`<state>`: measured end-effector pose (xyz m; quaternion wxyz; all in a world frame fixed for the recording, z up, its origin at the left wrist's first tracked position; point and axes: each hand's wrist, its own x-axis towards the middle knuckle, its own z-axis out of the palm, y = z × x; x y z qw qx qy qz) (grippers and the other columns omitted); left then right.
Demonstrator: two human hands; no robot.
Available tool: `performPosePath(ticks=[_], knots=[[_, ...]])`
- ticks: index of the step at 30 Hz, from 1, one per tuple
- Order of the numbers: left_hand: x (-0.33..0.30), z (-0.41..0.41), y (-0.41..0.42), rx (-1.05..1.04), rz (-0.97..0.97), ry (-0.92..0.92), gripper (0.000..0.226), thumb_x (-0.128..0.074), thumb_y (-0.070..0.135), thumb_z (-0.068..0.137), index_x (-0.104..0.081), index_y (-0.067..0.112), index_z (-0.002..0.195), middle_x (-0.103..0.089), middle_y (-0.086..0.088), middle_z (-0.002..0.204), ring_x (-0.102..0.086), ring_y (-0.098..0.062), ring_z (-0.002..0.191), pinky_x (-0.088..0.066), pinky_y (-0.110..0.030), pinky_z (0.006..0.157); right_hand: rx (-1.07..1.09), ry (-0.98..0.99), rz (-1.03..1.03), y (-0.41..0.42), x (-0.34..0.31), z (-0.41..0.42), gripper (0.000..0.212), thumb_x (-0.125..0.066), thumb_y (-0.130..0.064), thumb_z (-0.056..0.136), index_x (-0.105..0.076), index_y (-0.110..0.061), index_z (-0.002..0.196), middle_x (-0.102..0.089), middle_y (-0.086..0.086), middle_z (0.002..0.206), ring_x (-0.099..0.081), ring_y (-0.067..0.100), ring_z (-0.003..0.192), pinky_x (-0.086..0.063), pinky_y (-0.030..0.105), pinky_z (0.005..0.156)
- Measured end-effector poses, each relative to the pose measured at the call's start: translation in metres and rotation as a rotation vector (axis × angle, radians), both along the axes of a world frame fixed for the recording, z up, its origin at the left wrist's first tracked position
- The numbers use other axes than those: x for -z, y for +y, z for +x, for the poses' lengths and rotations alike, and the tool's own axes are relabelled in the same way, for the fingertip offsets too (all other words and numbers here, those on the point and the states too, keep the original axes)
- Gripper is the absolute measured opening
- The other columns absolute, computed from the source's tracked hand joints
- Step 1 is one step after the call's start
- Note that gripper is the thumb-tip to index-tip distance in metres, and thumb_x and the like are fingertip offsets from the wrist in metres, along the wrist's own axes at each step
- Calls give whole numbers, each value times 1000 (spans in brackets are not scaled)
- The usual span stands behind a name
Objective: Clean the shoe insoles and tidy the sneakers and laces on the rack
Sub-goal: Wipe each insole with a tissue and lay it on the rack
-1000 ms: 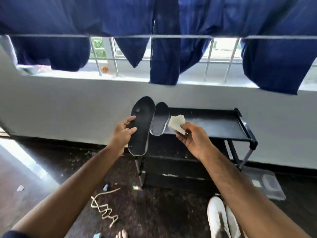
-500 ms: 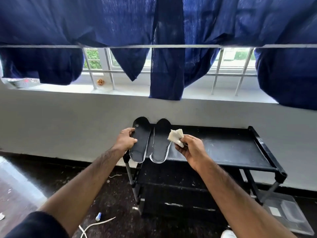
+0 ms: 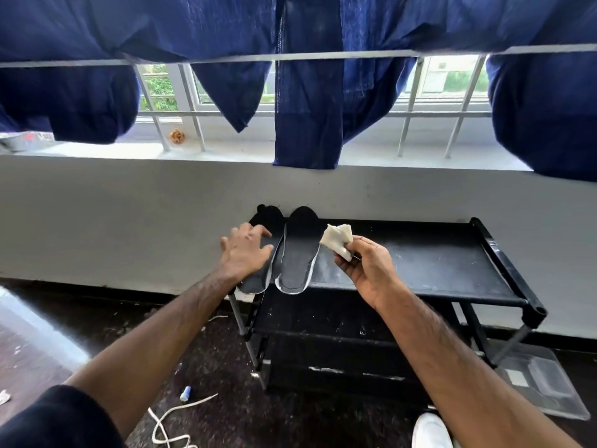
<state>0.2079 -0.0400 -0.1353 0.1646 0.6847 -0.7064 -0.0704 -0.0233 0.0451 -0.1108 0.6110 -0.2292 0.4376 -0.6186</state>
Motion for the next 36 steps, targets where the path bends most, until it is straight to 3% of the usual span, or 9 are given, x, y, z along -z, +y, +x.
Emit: performPosePath(ticks=[6,13,18,20,22,25,28,32,36], knots=[[1,-49,-2,64,93,-169,63,-55,65,92,-48,16,131,-64,-8,131,-59,-30,124,-35,-47,100,1,18,-26,10,-11,-13,22,-46,11,93,-66,1,93,-64,13,87,-61,19,73,-60,24,61],[2,-70,-6,-57,194,-53,78,-76,52,84,-35,9,135,-58,-14,136,-59,-34,125,-36,-50,105,-7,-5,-32,18,-13,-29,21,-46,10,94,-66,1,96,-64,13,88,-61,19,73,-60,24,60],[8,-66,-11,-65,206,358,77,-86,31,79,-46,10,142,-62,-11,135,-58,-32,126,-42,-46,110,3,-2,9,29,-11,-38,20,-48,8,94,-65,-1,99,-65,13,90,-62,18,71,-58,25,60],[11,-67,-6,-28,207,541,56,-87,28,72,-67,12,121,-73,-10,117,-68,-30,111,-53,-47,101,21,-16,19,37,-13,-43,20,-49,8,94,-66,-2,98,-65,13,90,-61,19,71,-58,26,60],[5,-72,11,-14,237,785,29,-84,19,73,-71,14,99,-76,-9,99,-73,-29,93,-61,-45,85,29,-25,18,49,-19,-47,20,-48,7,95,-66,-2,97,-64,13,89,-61,19,71,-57,25,60],[-14,-84,56,16,270,1064,23,-69,-4,89,-64,5,109,-71,-12,100,-69,-20,81,-58,-27,65,20,-29,18,76,-26,-55,21,-49,6,96,-67,-4,98,-66,13,88,-61,19,71,-56,25,60],[-23,-88,123,-1,356,1263,22,-62,-8,89,-62,4,107,-74,-9,89,-71,-17,74,-56,-25,57,-33,-37,3,118,-29,-62,19,-52,2,98,-69,-5,105,-71,12,91,-65,18,72,-58,25,60],[-8,-87,223,-21,502,1477,14,-58,-4,93,-64,7,98,-76,-8,84,-74,-16,72,-59,-28,60,-72,-26,19,188,-19,-63,20,-54,2,98,-68,-5,110,-73,12,93,-67,17,72,-58,24,57],[15,-84,307,-60,592,1585,22,-62,9,97,-69,8,117,-78,-13,106,-76,-22,90,-60,-32,74,-72,-13,76,257,2,-55,22,-52,3,98,-69,-5,110,-72,11,89,-66,16,69,-57,23,55]])
